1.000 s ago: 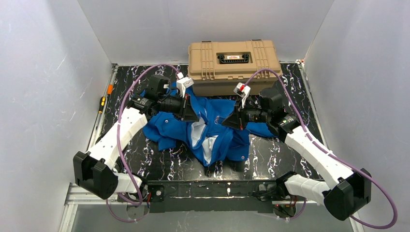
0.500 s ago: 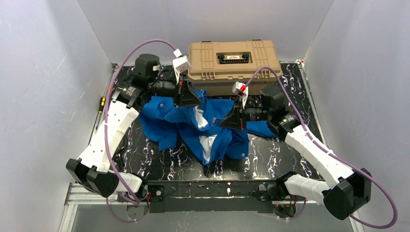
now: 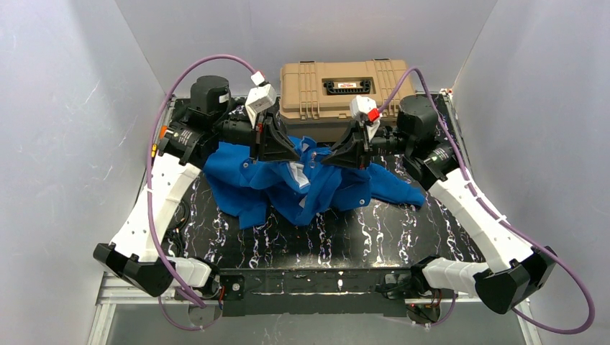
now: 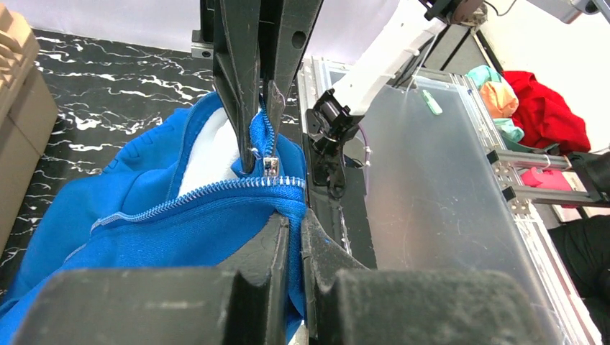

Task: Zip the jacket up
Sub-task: Insert the zipper into the jacket.

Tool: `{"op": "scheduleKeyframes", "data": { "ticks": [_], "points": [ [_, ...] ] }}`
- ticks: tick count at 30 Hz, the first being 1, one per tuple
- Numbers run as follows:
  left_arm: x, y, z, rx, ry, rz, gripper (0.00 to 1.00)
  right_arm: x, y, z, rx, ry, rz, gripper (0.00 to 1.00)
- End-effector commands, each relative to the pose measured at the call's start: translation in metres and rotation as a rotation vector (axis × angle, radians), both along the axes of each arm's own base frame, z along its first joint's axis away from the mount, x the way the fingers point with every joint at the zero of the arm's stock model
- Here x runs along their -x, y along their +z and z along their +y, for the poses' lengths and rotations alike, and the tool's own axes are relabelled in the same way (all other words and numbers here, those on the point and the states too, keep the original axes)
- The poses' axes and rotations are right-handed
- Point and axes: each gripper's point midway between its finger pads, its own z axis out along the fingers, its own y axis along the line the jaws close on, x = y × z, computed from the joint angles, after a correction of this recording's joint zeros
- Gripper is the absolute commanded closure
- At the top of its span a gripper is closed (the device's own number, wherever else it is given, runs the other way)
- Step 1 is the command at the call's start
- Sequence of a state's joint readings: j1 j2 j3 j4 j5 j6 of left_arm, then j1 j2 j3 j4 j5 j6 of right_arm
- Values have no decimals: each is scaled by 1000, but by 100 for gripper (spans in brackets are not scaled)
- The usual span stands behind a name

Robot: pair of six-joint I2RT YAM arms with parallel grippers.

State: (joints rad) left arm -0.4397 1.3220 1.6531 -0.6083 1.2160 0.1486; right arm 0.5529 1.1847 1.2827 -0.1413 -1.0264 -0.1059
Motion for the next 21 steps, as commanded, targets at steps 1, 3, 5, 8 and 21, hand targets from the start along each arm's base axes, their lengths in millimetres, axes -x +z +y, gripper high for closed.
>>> {"op": "scheduleKeyframes", "data": {
  "ticks": [1, 3, 5, 8, 21],
  "points": [
    [22, 15, 5, 60, -78, -38, 100, 15, 12, 0, -16, 76, -69, 99],
    [21, 13, 4, 62, -81, -41, 100, 18, 12, 1, -10, 83, -73, 99],
    [19, 12, 2, 70, -82, -38, 100, 21, 7, 3, 12, 83, -71, 99],
    [16, 10, 1, 82, -78, -30, 100, 25, 1, 9, 54, 83, -81, 99],
    [25, 4, 4, 81, -106, -38, 100, 22, -9, 13, 156, 49, -41, 99]
  ]
}}
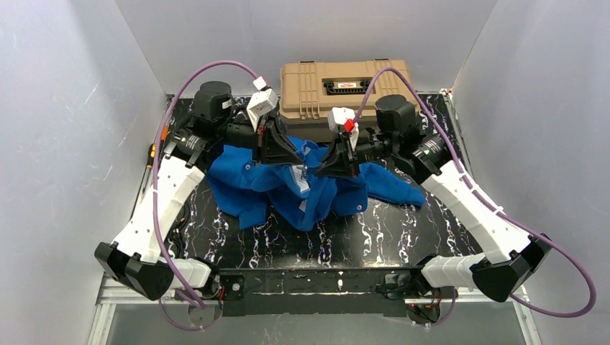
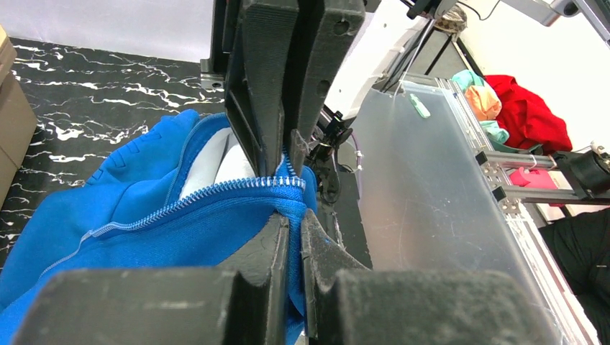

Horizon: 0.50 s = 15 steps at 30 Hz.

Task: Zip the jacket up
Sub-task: Insert the zipper into the jacket.

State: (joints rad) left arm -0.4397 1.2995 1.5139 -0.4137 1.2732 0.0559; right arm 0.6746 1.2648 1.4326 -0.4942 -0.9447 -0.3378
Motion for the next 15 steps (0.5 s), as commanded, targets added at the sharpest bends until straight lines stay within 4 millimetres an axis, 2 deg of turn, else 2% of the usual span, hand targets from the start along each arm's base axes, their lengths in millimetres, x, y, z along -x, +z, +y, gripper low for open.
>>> {"op": "scheduleKeyframes", "data": {
  "ticks": [1, 5, 10, 15],
  "points": [
    [28, 18, 10, 42, -66, -67, 100, 0, 12, -5, 10, -33, -30, 99],
    [30, 13, 11, 38, -78, -69, 100, -7, 9, -8, 49, -86, -17, 99],
    [28, 0, 11, 22, -75, -72, 100, -17, 17, -9, 59, -161, -32, 99],
    [27, -7, 11, 16, -81, -71, 100, -13, 19, -4, 72, -165, -29, 99]
  ]
}}
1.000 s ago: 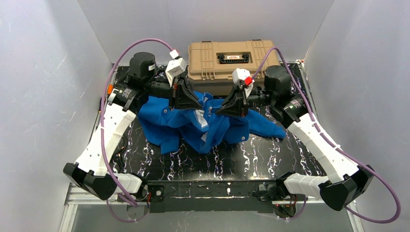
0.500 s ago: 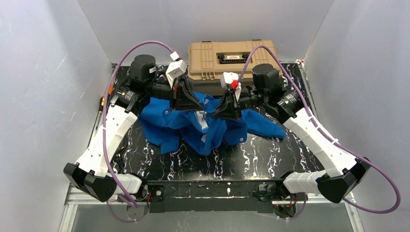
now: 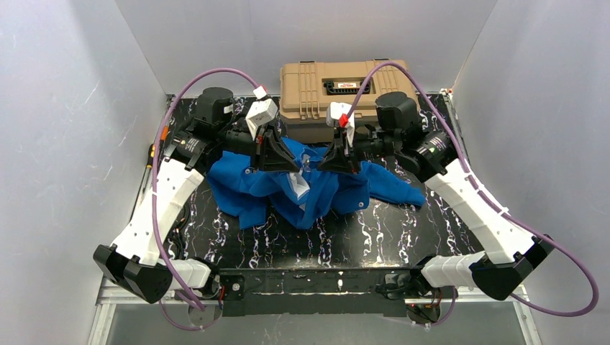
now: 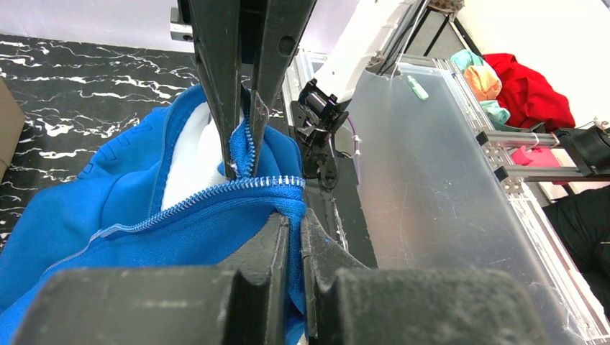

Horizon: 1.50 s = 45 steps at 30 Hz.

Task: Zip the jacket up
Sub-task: Insert the zipper into the jacket.

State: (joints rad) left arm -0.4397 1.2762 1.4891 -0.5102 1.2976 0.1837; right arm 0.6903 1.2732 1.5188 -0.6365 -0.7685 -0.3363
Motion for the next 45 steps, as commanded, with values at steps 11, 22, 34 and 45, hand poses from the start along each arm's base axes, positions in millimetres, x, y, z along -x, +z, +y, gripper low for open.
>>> {"op": "scheduleKeyframes", "data": {
  "ticks": [11, 22, 34, 45],
  "points": [
    [11, 1, 5, 17, -29, -53, 100, 16, 10, 11, 35, 25, -27, 99],
    [13, -6, 7, 2, -31, -81, 100, 20, 18, 7, 35, 22, -38, 99],
    [10, -8, 6, -2, -25, -90, 100, 28, 16, 9, 39, 54, -26, 99],
    [11, -8, 7, -4, -27, -86, 100, 30, 24, 9, 26, 59, -42, 99]
  ]
}}
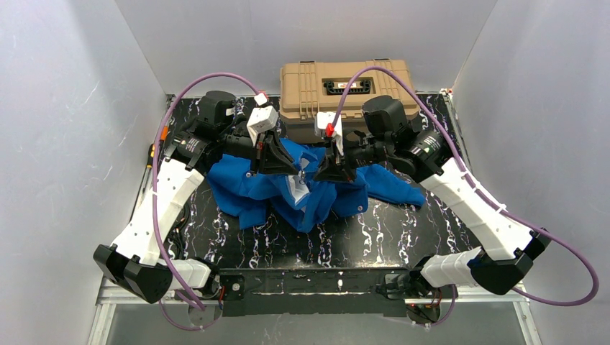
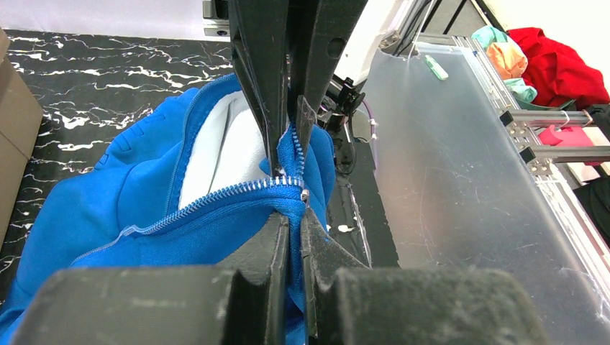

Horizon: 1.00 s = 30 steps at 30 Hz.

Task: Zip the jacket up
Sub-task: Insert the zipper into the jacket.

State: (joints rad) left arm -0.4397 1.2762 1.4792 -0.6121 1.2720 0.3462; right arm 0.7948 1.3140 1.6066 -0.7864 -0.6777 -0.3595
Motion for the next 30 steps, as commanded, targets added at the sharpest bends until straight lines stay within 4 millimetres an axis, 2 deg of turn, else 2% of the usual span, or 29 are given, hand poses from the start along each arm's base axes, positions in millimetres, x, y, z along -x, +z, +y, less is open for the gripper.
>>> {"op": "scheduleKeyframes", "data": {
  "ticks": [1, 30],
  "points": [
    [13, 9, 4, 24, -29, -24, 100, 7, 33, 1, -78, 28, -65, 99],
    [16, 8, 4, 23, -42, -40, 100, -1, 31, 2, -62, -20, -53, 99]
  ]
}}
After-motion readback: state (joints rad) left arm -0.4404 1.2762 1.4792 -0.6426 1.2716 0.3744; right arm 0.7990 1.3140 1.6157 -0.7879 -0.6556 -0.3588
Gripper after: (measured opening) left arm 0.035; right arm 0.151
